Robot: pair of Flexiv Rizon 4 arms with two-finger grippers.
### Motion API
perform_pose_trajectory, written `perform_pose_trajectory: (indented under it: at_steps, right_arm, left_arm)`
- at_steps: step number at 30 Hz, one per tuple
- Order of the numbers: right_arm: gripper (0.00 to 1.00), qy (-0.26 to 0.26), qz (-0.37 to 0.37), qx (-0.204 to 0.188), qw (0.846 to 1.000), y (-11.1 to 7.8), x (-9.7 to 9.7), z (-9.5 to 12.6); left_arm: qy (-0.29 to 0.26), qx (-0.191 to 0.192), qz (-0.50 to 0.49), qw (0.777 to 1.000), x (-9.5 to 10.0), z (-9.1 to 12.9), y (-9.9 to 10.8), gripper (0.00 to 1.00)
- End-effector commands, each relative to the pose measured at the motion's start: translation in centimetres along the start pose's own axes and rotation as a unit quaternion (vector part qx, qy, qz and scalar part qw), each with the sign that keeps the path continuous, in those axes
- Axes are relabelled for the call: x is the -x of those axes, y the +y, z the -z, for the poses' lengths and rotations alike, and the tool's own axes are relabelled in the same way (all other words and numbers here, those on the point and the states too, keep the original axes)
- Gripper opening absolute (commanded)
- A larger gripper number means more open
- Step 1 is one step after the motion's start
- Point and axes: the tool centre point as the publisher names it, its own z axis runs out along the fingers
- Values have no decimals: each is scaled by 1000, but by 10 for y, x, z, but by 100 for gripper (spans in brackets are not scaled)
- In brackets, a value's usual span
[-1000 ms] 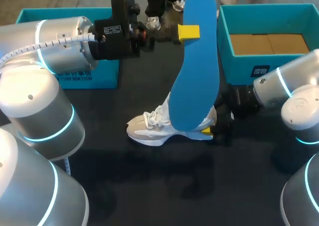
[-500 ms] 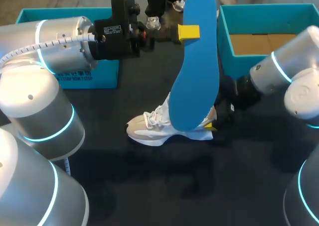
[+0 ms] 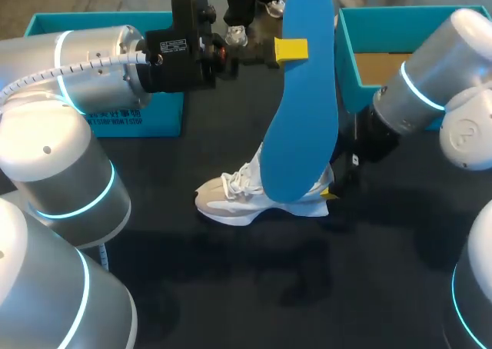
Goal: Take the shoe out of the shoebox, open the shoe tongue, remove and reinsert the insole, then place the shoe into the shoebox
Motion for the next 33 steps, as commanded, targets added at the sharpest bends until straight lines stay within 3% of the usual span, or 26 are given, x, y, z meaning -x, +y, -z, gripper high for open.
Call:
perform_pose_trajectory:
  at_steps: [1, 11, 33]
  right_arm:
    - [100, -10, 0, -68, 998, 6, -7, 16]
    - [100, -27, 4, -133, 991, 20, -8, 28]
    - [100, -38, 41, -167, 984, 37, -7, 40]
  left_arm:
    - [-1, -2, -1, 1000, 0, 0, 2, 0]
    - [-1, -2, -1, 1000, 0, 0, 2, 0]
    - [-1, -2, -1, 1000, 0, 0, 2, 0]
